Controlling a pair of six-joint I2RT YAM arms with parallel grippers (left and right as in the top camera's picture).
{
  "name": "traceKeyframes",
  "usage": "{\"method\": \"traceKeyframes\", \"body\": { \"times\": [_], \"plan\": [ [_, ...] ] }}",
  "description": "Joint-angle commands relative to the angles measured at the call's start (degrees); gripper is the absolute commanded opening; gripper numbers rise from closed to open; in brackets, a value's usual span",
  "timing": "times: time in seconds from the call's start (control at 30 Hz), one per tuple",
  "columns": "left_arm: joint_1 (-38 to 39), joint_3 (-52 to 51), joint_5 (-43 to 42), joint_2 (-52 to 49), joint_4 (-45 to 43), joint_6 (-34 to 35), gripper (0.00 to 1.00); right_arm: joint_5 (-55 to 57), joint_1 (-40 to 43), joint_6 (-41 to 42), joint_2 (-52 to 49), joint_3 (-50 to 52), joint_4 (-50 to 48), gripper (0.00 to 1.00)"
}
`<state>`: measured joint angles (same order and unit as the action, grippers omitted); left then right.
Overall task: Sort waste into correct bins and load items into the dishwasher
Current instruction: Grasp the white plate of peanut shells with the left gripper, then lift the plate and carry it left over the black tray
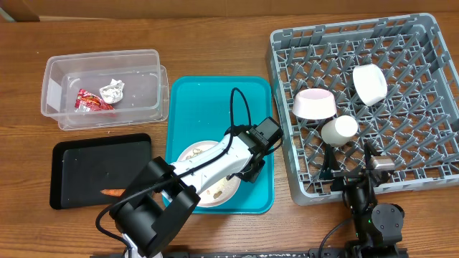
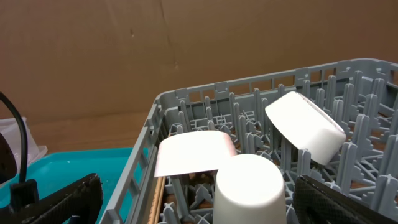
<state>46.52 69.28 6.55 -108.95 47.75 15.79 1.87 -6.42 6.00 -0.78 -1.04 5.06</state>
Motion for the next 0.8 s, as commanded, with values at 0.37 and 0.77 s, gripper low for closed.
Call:
{"method": "traceKeyframes", "body": {
  "times": [0.37,0.77],
  "plan": [
    [0.44,0.59,4.35,-0.46,-0.48,-3.63,0.07,-0.07,0.17,0.20,0.61,0.57,-0.46,1.00],
    [0.42,-0.15,4.13,-0.46,-1.90,-4.00,0.18,-0.07,0.17,0.20,0.61,0.57,-0.46,1.00]
  ]
}}
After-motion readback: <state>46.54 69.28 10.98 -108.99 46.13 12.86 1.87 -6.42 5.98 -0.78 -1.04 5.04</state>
